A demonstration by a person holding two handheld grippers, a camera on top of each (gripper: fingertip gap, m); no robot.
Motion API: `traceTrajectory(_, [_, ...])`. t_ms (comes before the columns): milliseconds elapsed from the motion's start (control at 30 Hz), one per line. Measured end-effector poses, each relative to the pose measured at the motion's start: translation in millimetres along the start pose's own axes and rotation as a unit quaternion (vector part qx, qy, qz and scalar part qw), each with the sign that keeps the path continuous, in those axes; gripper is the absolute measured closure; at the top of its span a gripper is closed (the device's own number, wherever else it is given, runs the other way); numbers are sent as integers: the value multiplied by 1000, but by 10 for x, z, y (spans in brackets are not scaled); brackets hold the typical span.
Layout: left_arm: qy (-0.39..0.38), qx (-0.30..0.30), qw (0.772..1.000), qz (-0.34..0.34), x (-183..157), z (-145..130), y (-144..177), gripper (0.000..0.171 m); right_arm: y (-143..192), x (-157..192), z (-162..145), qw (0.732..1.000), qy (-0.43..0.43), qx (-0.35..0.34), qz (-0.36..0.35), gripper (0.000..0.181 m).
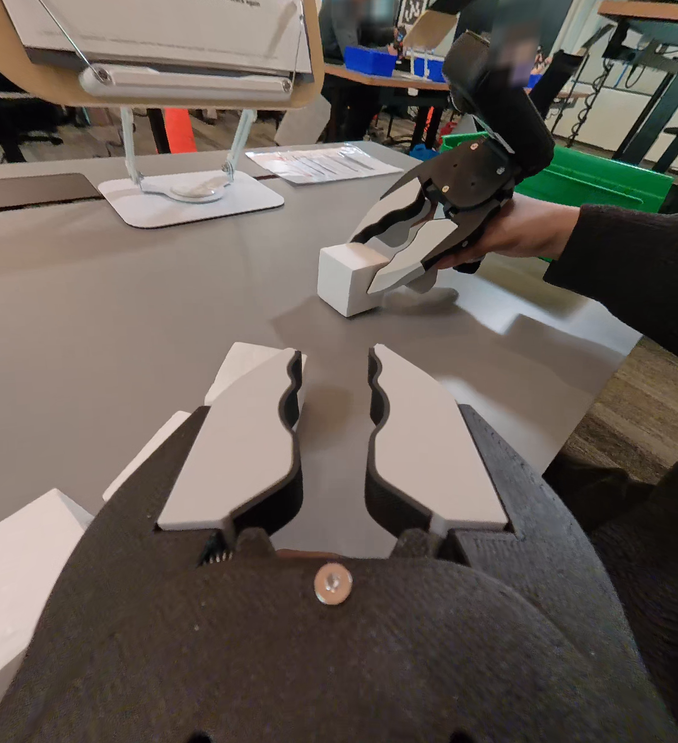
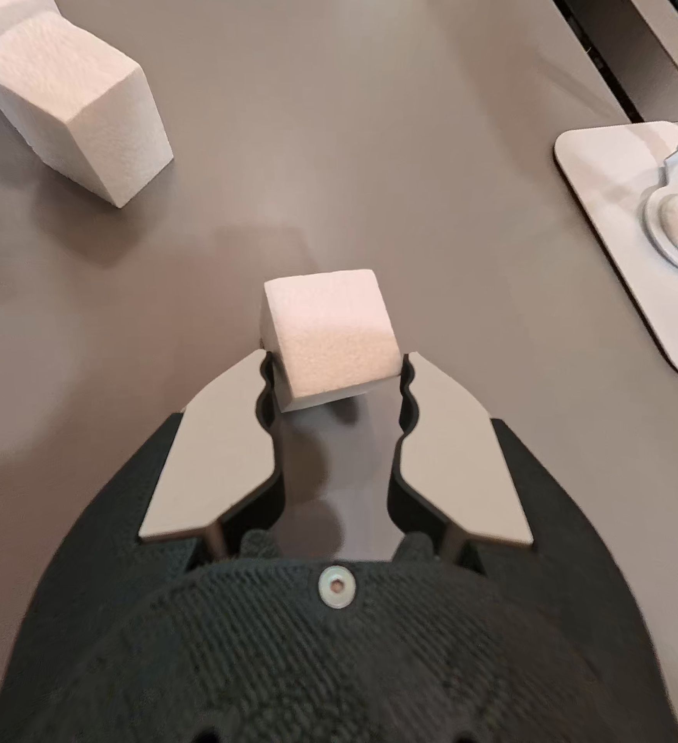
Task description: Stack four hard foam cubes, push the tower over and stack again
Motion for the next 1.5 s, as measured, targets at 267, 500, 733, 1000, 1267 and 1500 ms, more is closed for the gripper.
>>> traceTrajectory(267, [-1, 24, 1000, -6, -1, -51, 5, 136, -15, 19, 8, 1000, 15, -1, -5, 120])
traceTrajectory(500, [-21, 19, 1000, -5, -43, -57, -6, 137, -42, 24, 22, 999, 41, 3, -11, 120])
traceTrajectory(733, [-18, 19, 1000, -5, -39, -61, -10, 138, -48, 31, 38, 999, 49, 7, -7, 119])
traceTrajectory(1000, [-20, 9, 1000, -1, -37, -31, 11, 139, 58, 51, 131, 999, 42, -10, -8, 101])
traceTrajectory(1267, [0, -70, 996, 57, 161, 179, 141, 139, 194, 232, 785, 992, 63, -106, -42, 110])
traceTrajectory(1500, [22, -83, 994, 66, 236, 212, 179, 139, -345, 770, 1132, 987, 121, -97, 49, 101])
Point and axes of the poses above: each gripper's, where its closed fingertips meet, y back along the fingers, z out of its top, x = y × z across the jaws, the point moved 6 cm from there along y, back along the fingers, and after that the axes turned 10 degrees about y, right-handed, at the moved point
